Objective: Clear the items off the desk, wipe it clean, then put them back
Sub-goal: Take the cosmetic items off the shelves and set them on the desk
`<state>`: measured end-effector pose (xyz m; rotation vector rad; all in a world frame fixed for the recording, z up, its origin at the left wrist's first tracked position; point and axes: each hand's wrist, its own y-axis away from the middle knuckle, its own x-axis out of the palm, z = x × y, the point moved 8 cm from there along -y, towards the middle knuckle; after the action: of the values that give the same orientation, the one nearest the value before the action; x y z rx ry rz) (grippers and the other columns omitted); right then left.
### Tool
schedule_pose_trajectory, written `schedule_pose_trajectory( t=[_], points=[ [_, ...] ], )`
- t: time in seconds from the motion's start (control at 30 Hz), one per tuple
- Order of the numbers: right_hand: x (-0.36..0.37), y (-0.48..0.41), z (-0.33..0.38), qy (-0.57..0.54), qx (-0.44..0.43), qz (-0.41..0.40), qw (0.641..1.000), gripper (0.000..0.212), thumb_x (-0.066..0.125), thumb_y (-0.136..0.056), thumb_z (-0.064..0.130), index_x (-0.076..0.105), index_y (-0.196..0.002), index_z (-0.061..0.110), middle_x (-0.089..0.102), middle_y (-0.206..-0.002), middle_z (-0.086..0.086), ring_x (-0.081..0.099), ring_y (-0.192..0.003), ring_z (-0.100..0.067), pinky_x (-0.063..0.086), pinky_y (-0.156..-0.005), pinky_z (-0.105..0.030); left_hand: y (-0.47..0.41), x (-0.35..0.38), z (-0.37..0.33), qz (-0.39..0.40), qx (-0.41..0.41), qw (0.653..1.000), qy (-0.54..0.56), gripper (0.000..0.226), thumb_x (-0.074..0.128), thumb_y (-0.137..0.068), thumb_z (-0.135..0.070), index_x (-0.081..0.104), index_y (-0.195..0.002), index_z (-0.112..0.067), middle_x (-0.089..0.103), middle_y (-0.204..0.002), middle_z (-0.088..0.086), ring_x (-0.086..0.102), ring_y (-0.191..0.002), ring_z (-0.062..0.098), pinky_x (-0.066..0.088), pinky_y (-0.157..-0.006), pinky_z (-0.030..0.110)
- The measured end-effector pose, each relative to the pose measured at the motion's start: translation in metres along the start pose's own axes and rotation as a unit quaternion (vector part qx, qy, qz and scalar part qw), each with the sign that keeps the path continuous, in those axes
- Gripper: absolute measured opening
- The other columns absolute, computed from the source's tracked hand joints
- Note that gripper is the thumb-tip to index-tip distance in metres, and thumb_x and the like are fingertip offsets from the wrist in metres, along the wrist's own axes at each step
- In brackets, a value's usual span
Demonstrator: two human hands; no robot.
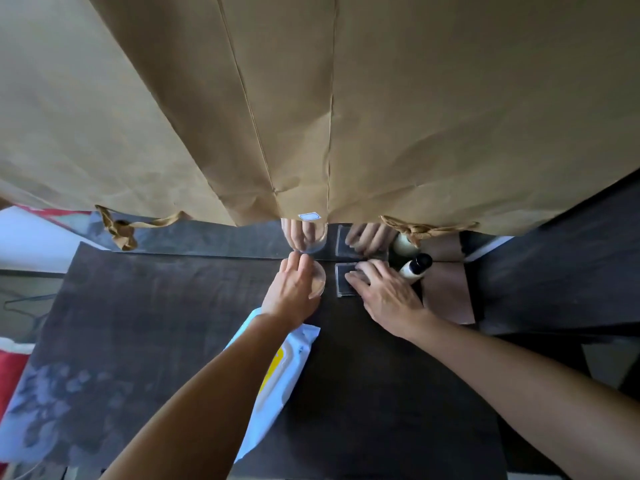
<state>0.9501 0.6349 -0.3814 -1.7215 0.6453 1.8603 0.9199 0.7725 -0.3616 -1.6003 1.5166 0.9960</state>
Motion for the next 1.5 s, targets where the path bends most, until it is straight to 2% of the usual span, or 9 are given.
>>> schedule_pose_trajectory(
  t=[0.1,0.4,0.63,0.73,0.83,0.97,1.07,1.23,1.5],
  points=[
    [0.001,0.001,0.000,0.004,0.013,-0.018,1.000,0.041,0.064,-0.074,0.008,0.062,-0.114,0.016,0.061,-0.110,-0.007,0.058,-0.098,-0.029,0.051,-0.075,-0.040,0.000,-0.005,-0.006,-0.027,0.031,0.999,0.008,0.060,0.078,-0.055,0.001,0.039,-0.096,-0.017,0.053,-0.085,0.019,0.055,-0.071,0.040,0.055,-0.064,0.042],
    [-0.005,0.005,0.003,-0.048,0.056,0.015,0.997,0.044,0.063,-0.071,-0.001,0.063,-0.112,0.015,0.060,-0.114,-0.006,0.058,-0.102,-0.030,0.054,-0.068,-0.039,0.014,-0.002,0.000,0.029,-0.005,0.996,-0.086,0.055,0.086,-0.052,-0.016,0.062,-0.100,-0.008,0.057,-0.114,0.021,0.057,-0.098,0.040,0.054,-0.074,0.043],
    [-0.047,0.061,0.016,-0.041,0.081,-0.042,0.995,0.030,0.074,-0.065,0.010,0.065,-0.093,0.014,0.063,-0.101,-0.003,0.062,-0.088,-0.023,0.052,-0.054,-0.031,0.046,-0.053,-0.046,-0.051,0.047,0.993,-0.100,0.018,0.065,-0.068,-0.006,0.063,-0.086,-0.005,0.065,-0.081,0.013,0.061,-0.068,0.037,0.044,-0.054,0.032],
    [-0.060,0.106,0.019,-0.048,0.112,-0.073,0.990,0.034,0.078,-0.063,0.012,0.065,-0.094,0.015,0.064,-0.097,-0.001,0.064,-0.083,-0.022,0.051,-0.048,-0.030,0.071,-0.058,-0.074,-0.041,0.047,0.996,-0.063,0.015,0.056,-0.084,-0.013,0.061,-0.097,-0.008,0.067,-0.084,0.011,0.061,-0.072,0.040,0.034,-0.056,0.031],
    [-0.069,0.153,0.013,-0.046,0.153,-0.073,0.984,0.031,0.075,-0.065,0.014,0.065,-0.094,0.016,0.063,-0.098,0.000,0.064,-0.085,-0.021,0.053,-0.048,-0.032,0.096,-0.054,-0.108,-0.027,0.084,0.995,-0.051,0.016,0.052,-0.087,-0.018,0.059,-0.098,-0.009,0.067,-0.085,0.011,0.062,-0.074,0.040,0.038,-0.056,0.034],
    [-0.098,0.215,-0.015,-0.033,0.225,-0.094,0.969,0.028,0.074,-0.068,0.018,0.067,-0.096,0.019,0.064,-0.097,0.004,0.065,-0.089,-0.018,0.053,-0.050,-0.031,0.120,-0.049,-0.162,-0.011,0.144,0.989,-0.034,0.011,0.054,-0.086,-0.020,0.057,-0.091,-0.011,0.068,-0.082,0.012,0.063,-0.077,0.039,0.042,-0.057,0.038],
    [-0.117,0.260,-0.045,-0.023,0.274,-0.113,0.955,0.028,0.072,-0.071,0.018,0.067,-0.099,0.018,0.064,-0.099,0.003,0.064,-0.090,-0.020,0.052,-0.050,-0.032,0.132,-0.043,-0.206,0.001,0.178,0.984,-0.032,0.018,0.050,-0.090,-0.024,0.059,-0.100,-0.013,0.069,-0.090,0.009,0.063,-0.086,0.037,0.045,-0.066,0.039],
    [-0.135,0.319,-0.109,-0.034,0.334,-0.130,0.933,0.029,0.067,-0.075,0.016,0.066,-0.104,0.016,0.063,-0.103,0.000,0.063,-0.092,-0.024,0.056,-0.064,-0.040,0.131,-0.014,-0.269,0.037,0.218,0.975,0.011,0.019,0.049,-0.090,-0.024,0.060,-0.102,-0.013,0.068,-0.094,0.005,0.063,-0.084,0.034,0.048,-0.069,0.037],
    [-0.145,0.330,-0.222,-0.054,0.349,-0.103,0.930,0.035,0.065,-0.078,0.019,0.061,-0.113,0.018,0.060,-0.101,-0.005,0.063,-0.088,-0.028,0.053,-0.066,-0.037,0.070,0.066,-0.350,0.123,0.147,0.981,0.018,0.033,0.054,-0.091,-0.026,0.055,-0.121,-0.011,0.049,-0.119,0.010,0.053,-0.108,0.030,0.047,-0.091,0.041]
  ],
)
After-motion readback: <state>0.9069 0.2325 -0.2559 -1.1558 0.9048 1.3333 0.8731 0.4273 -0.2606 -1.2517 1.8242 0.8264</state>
